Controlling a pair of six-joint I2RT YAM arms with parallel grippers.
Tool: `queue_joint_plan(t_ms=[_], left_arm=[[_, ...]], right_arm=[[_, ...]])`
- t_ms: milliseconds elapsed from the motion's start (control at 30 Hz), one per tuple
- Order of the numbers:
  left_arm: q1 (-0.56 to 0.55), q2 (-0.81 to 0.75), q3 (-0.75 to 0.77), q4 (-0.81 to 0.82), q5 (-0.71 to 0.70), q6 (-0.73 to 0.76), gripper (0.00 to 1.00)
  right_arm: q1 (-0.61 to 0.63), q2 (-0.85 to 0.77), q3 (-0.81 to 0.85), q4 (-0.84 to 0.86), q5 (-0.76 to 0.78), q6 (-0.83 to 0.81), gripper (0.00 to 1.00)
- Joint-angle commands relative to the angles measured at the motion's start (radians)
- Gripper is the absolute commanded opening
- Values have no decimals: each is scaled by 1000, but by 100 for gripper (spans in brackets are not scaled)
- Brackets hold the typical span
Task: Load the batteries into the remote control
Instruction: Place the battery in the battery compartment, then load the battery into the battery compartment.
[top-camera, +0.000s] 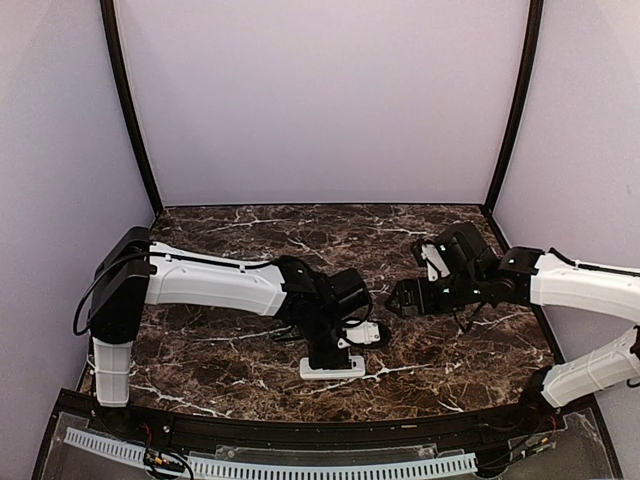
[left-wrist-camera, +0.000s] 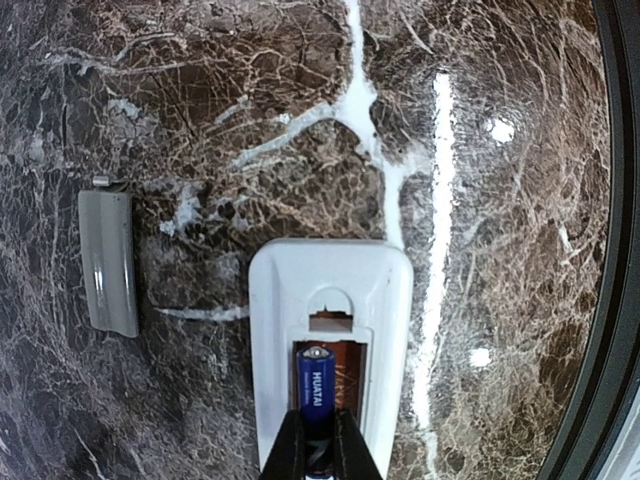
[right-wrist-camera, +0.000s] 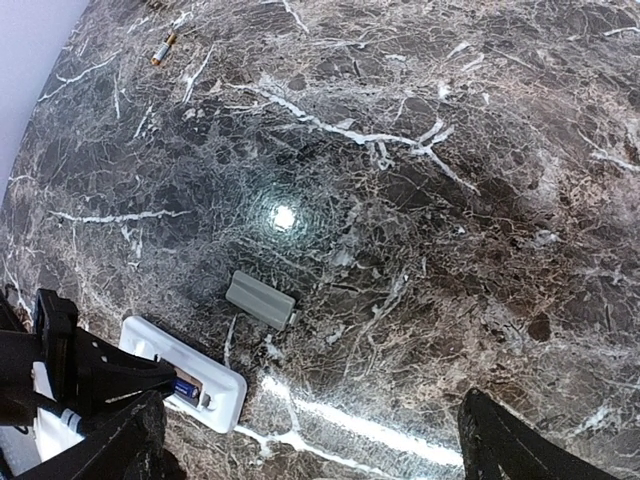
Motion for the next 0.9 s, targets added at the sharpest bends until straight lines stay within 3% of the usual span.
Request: queue_joint_plan(t_ms=[0, 633, 767, 867], left_arm=[[-6, 12, 27, -38, -15, -24, 6], [-6, 25, 59, -66, -33, -68, 22], [-1, -9, 66, -68, -38, -78, 28], [24, -121, 37, 7, 25, -84, 36]], right_arm=[[-7, -26, -13, 20, -1, 8, 99], [-7, -51, -19, 21, -9, 0, 99], [-7, -48, -3, 30, -46, -73, 99], [-11, -29, 36, 35, -108, -180, 99]])
